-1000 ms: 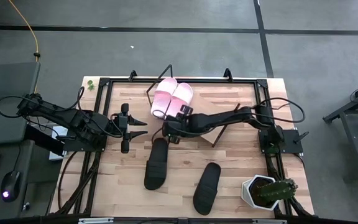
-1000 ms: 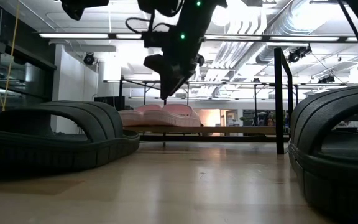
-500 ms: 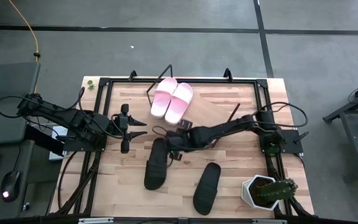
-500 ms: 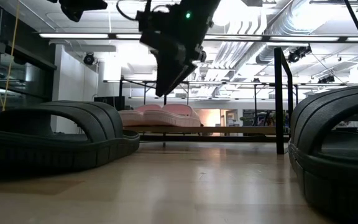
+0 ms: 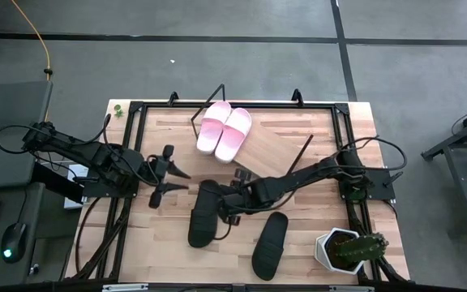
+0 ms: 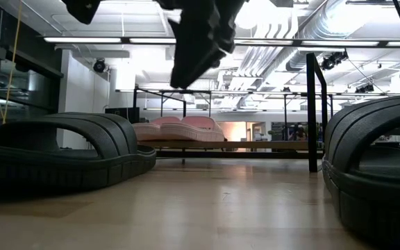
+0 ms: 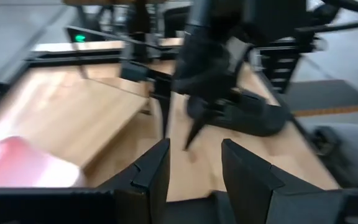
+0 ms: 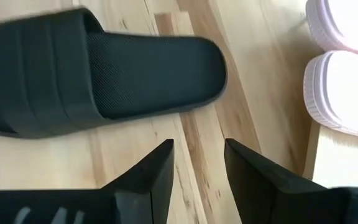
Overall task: Pick and place slides into the shelf
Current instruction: Put the left black slipper on the shelf
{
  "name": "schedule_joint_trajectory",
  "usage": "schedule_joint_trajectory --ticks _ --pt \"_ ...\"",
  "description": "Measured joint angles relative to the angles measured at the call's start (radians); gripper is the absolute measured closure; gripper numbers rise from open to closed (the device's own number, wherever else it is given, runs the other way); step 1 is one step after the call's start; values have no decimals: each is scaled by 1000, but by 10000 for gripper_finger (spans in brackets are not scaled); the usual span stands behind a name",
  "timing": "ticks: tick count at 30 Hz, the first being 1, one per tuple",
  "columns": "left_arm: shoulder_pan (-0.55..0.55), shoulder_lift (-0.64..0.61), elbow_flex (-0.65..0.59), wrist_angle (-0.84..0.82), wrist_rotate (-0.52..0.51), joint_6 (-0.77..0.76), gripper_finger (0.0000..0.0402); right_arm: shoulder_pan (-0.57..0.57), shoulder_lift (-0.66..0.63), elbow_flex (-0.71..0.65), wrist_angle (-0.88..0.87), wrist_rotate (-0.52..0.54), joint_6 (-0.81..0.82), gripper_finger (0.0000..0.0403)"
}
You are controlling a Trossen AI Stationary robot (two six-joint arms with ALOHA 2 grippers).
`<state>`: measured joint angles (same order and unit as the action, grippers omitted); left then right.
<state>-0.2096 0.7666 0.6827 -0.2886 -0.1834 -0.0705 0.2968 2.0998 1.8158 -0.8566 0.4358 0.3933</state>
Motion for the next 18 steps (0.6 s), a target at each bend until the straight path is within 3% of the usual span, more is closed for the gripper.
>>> schedule_joint_trajectory --ticks 11,18 --pt "0 4 0 -28 189 -64 273 38 -1 48 0 -1 3 269" --pt "0 3 0 -130 200 -94 273 50 -1 48 13 -7 18 269"
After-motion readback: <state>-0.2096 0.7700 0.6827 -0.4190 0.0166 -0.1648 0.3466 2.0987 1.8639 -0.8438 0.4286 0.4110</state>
